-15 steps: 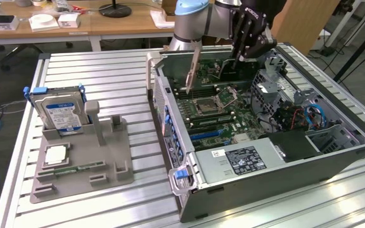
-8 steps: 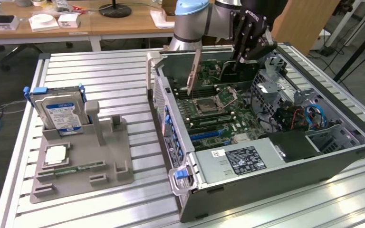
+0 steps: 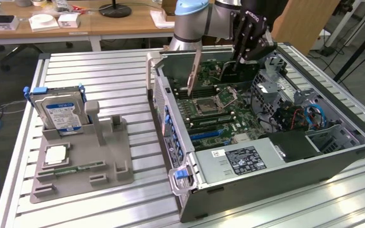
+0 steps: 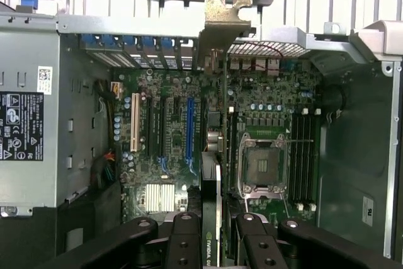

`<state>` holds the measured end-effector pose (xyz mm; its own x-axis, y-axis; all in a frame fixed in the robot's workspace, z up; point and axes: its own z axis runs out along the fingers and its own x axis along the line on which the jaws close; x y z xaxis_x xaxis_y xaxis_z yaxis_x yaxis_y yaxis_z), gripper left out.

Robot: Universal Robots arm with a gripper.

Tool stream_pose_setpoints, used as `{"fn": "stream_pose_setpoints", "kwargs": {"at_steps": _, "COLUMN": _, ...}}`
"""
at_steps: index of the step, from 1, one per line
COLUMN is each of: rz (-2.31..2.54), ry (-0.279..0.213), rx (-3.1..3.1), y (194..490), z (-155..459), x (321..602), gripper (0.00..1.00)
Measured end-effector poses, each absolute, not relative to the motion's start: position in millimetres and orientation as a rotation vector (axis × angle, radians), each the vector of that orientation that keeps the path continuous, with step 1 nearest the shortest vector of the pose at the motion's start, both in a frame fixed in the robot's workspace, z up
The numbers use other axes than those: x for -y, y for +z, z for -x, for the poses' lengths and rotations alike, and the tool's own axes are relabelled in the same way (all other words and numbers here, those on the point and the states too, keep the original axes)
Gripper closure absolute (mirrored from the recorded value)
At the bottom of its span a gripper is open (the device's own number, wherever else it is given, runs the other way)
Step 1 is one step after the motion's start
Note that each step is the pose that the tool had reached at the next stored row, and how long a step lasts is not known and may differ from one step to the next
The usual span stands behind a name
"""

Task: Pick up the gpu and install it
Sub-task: 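Insert the gpu into the slot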

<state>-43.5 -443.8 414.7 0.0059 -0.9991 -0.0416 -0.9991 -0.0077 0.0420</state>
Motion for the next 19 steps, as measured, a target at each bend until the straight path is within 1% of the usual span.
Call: {"fn": "stream_pose_setpoints", "kwargs": {"at_steps": 19, "rz": -2.213, "ry": -0.091, "rx": 2.228, "y": 380.2, "z": 43.1, "x": 447.2, "gripper": 0.74}}
